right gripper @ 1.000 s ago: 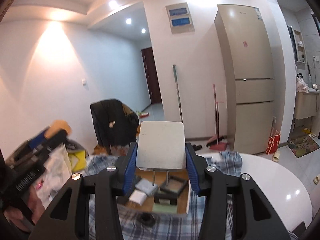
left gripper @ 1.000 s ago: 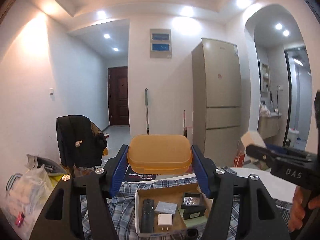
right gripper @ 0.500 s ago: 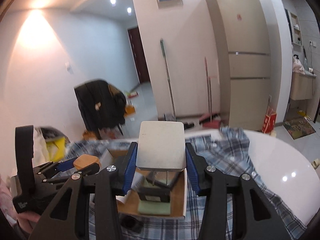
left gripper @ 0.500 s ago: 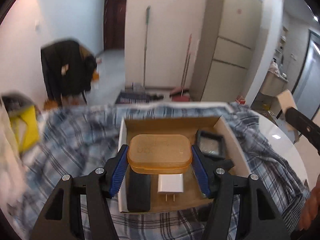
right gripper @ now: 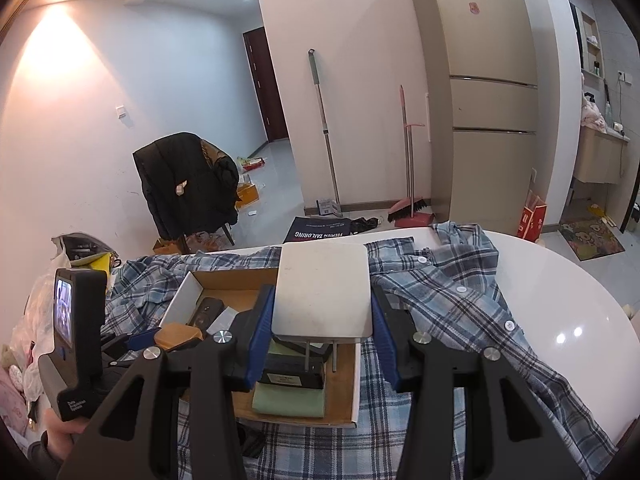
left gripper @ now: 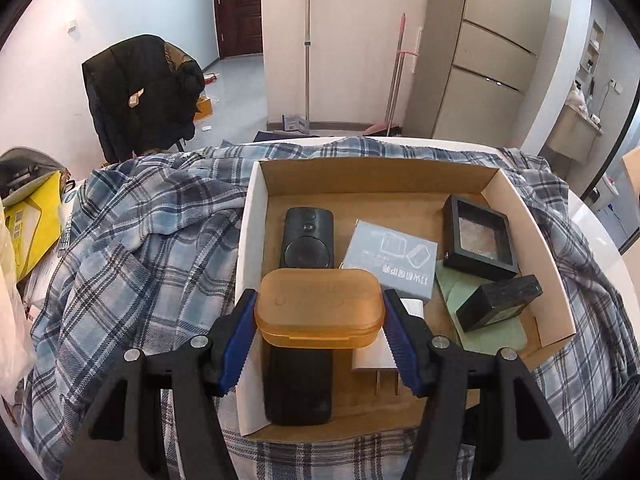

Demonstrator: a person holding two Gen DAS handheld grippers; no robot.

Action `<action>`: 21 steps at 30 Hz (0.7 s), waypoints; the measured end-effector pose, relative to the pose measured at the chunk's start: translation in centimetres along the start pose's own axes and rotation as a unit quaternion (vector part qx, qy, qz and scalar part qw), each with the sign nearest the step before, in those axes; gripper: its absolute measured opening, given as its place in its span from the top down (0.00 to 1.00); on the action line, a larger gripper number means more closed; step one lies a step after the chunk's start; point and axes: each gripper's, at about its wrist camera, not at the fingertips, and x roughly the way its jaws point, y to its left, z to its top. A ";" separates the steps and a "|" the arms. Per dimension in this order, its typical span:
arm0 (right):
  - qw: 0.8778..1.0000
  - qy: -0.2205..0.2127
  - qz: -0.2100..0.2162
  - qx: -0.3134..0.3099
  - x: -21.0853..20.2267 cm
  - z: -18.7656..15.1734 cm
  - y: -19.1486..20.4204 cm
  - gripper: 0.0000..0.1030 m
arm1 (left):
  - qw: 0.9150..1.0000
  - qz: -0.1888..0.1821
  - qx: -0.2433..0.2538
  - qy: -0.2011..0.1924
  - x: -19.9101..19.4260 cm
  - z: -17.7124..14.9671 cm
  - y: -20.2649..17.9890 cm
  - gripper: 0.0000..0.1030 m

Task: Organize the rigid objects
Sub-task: 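Lower the orange case into the box and open the left gripper while the right gripper holds the pad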

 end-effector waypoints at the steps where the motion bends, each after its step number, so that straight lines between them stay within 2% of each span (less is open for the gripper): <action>1: 1.000 0.001 0.000 0.000 0.0 0.0 0.0 0.57 | 1.000 0.002 0.001 0.000 0.1 0.0 0.0 0.38; 7: 1.000 0.001 -0.001 0.000 -0.1 0.0 -0.1 0.57 | 1.000 0.013 0.013 0.000 0.1 -0.1 -0.4 0.38; 14: 1.000 0.002 -0.002 0.002 -0.1 0.1 -0.2 0.57 | 1.000 0.002 0.008 0.004 0.3 -0.1 -0.2 0.36; 17: 1.000 0.002 0.000 0.002 -0.1 0.1 -0.2 0.57 | 1.000 -0.024 -0.003 -0.011 -0.3 0.0 -0.1 0.23; 20: 1.000 0.004 -0.002 0.001 -0.3 0.2 -0.2 0.57 | 0.999 -0.018 -0.002 -0.050 -2.0 0.2 -0.1 0.21; 21: 1.000 0.007 -0.002 0.001 -0.4 0.2 -0.2 0.57 | 0.997 -0.014 0.003 -0.076 -3.0 0.2 -0.2 0.21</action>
